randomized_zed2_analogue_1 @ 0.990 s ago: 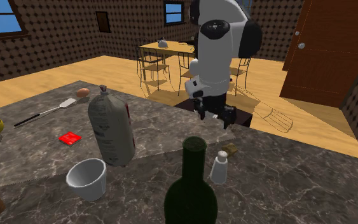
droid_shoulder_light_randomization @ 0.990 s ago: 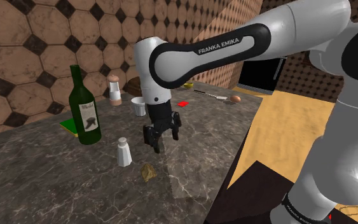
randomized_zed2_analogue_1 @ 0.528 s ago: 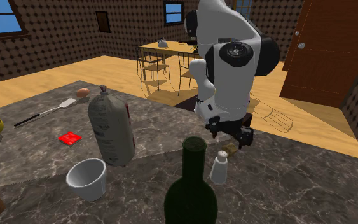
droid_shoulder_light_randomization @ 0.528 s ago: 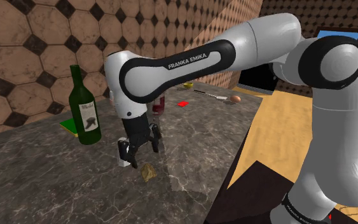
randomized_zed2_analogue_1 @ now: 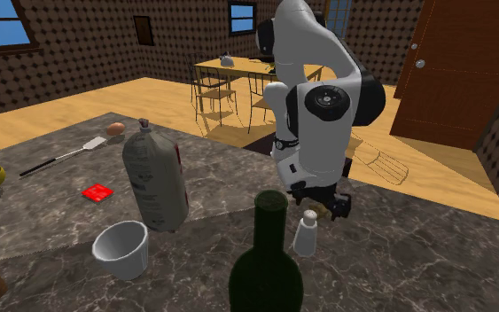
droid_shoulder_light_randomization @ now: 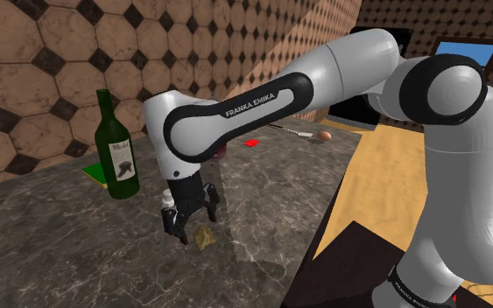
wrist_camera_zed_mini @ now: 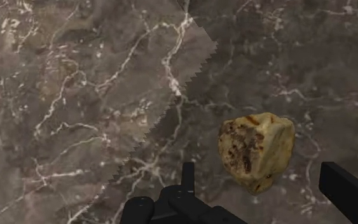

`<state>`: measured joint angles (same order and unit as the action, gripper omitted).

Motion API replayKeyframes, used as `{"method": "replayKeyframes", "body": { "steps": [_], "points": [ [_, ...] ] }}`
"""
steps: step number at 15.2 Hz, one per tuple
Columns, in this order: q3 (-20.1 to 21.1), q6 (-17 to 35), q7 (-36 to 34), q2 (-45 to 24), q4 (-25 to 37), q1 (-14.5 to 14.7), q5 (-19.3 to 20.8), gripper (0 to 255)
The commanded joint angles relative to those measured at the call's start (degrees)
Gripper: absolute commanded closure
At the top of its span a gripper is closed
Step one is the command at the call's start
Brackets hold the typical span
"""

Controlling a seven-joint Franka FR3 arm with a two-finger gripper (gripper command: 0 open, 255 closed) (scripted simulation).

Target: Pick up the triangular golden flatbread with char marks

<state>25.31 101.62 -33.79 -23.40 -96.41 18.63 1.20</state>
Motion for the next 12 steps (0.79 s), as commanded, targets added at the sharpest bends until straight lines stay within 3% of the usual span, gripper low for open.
{"method": "replayKeyframes", "body": {
  "steps": [1,12],
  "points": [
    [-0.03,0.28,-0.02,-0.17,-0.09,0.04,0.07,255],
    [0.09,-0.99,-0.03,0.42,0.63,-0.03,-0.16,255]
  ]
}}
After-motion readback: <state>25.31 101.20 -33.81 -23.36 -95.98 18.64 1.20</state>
